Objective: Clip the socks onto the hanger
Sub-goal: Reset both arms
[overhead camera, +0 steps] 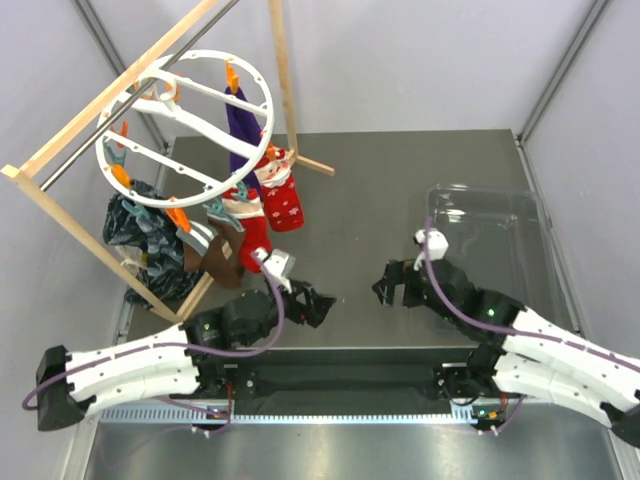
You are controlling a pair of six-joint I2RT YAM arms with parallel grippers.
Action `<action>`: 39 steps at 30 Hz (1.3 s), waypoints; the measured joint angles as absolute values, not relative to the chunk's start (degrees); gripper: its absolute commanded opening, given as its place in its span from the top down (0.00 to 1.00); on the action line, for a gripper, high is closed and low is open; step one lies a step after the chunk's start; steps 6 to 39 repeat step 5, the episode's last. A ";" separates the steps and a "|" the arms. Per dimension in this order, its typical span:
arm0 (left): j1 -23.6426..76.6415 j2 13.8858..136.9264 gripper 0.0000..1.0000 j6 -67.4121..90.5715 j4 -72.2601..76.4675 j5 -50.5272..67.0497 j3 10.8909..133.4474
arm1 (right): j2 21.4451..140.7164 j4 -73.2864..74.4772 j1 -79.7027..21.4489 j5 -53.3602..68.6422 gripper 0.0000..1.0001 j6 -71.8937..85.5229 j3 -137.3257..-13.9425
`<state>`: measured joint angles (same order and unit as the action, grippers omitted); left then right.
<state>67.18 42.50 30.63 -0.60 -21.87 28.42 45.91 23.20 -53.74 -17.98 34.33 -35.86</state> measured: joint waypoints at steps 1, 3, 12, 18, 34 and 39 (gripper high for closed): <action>67.18 40.03 0.10 31.48 0.14 -22.20 25.43 | 43.27 22.74 -53.71 -18.35 0.00 34.74 -33.87; 67.18 34.15 0.09 33.04 0.78 -22.76 20.23 | 37.39 20.86 -53.71 -19.16 0.00 35.35 -29.30; 67.18 27.75 0.08 34.59 1.80 -23.35 16.38 | 31.79 19.31 -53.71 -19.92 0.00 36.07 -25.52; 67.18 27.75 0.08 34.59 1.80 -23.35 16.38 | 31.79 19.31 -53.71 -19.92 0.00 36.07 -25.52; 67.18 27.75 0.08 34.59 1.80 -23.35 16.38 | 31.79 19.31 -53.71 -19.92 0.00 36.07 -25.52; 67.18 27.75 0.08 34.59 1.80 -23.35 16.38 | 31.79 19.31 -53.71 -19.92 0.00 36.07 -25.52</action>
